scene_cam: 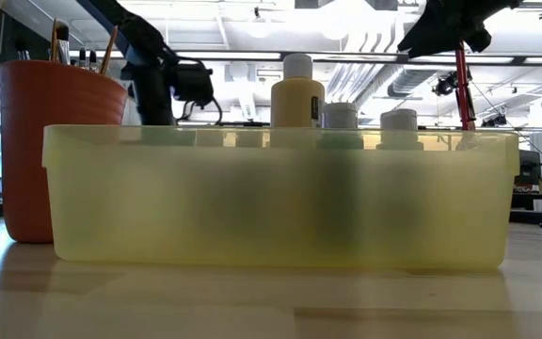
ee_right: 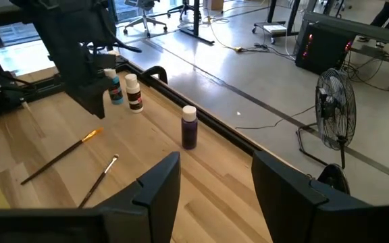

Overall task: Pick & Place Paint Supplies
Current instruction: Put the golden paintbrush into the orange cup

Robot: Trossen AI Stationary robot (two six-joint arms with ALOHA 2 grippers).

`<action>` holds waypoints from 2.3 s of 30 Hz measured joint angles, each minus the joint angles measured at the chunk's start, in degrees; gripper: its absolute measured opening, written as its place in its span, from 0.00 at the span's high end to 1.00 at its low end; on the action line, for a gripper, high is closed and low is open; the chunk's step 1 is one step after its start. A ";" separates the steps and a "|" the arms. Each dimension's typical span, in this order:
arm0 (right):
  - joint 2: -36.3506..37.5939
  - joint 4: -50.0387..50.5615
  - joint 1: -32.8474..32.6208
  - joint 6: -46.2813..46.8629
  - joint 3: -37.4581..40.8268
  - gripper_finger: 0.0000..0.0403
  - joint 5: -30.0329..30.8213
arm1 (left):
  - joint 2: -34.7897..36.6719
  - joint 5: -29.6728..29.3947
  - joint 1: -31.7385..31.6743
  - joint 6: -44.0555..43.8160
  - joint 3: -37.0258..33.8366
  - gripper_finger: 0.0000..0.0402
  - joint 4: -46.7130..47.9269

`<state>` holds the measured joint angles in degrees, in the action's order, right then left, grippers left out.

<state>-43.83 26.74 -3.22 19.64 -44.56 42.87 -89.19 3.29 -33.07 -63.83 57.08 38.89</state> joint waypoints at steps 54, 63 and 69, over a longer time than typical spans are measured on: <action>-0.01 0.04 -0.05 0.02 0.00 0.57 -4.94 | -9.97 -9.68 5.46 -3.96 0.11 0.61 -1.55; 0.00 0.04 -0.05 0.02 0.00 0.57 -4.93 | -10.02 -10.31 5.55 -2.47 0.02 0.84 -0.66; -0.01 0.04 -0.05 0.02 0.00 0.57 -4.94 | -10.08 -11.50 5.83 -2.40 0.02 0.94 -1.40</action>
<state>-43.83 26.79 -3.27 19.66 -44.56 37.93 -99.26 -8.22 -27.24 -66.24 57.10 37.50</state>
